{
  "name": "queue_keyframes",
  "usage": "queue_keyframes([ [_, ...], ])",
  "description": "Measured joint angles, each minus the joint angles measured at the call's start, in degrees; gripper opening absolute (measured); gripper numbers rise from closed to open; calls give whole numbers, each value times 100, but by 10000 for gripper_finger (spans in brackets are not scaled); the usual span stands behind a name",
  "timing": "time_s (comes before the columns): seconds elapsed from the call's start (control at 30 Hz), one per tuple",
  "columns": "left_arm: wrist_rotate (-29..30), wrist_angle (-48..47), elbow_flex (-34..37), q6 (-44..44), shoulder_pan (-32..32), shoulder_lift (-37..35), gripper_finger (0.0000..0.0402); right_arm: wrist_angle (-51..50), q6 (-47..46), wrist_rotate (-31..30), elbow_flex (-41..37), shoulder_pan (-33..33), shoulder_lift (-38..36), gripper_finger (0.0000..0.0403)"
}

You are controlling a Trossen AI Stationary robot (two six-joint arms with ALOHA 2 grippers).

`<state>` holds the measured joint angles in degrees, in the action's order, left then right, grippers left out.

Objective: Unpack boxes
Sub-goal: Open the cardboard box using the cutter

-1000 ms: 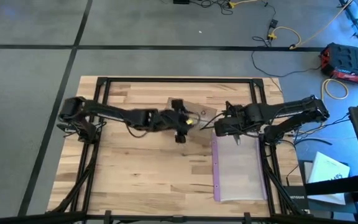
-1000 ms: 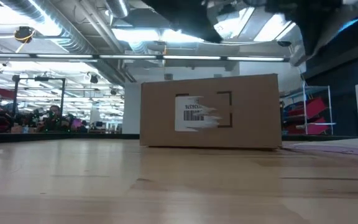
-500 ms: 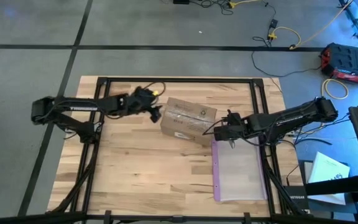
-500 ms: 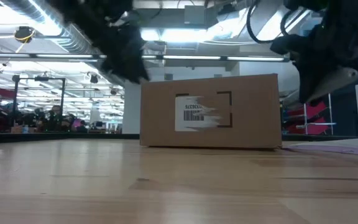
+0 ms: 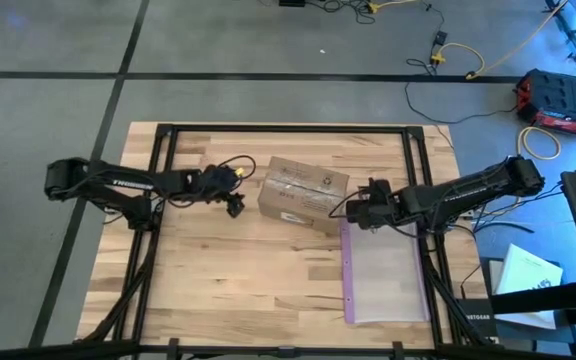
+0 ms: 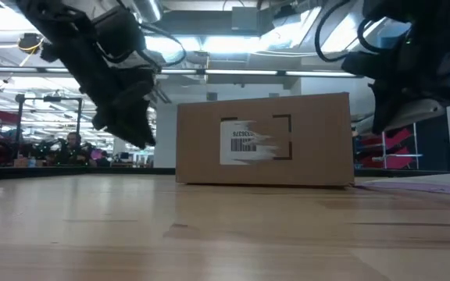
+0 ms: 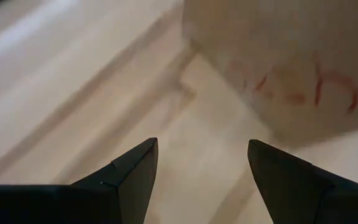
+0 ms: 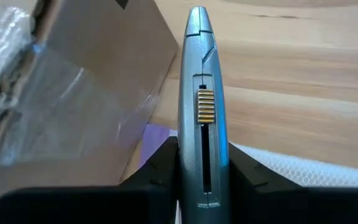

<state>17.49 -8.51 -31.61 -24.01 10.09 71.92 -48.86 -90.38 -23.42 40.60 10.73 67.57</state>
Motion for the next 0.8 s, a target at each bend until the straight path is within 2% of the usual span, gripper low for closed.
queue_keyframes([
  [0.13, 314, 683, 88, 209, 77, 214, 237, 63, 96, -2, 0, 8, -16, 62],
  [0.23, -310, 1531, 155, 808, 95, 348, 237, 75, 117, 8, 0, 19, -76, 62],
  [0.3, -720, 1847, 155, 886, 48, 444, 237, 75, 207, -13, 0, 14, -154, 62],
  [0.57, -1201, 2350, 161, 435, -772, 456, 237, 41, 242, -507, 2, -27, -641, 62],
  [0.8, -1179, 4185, 161, -259, -1518, 761, 237, -332, 279, -671, 2, -27, -852, 62],
])
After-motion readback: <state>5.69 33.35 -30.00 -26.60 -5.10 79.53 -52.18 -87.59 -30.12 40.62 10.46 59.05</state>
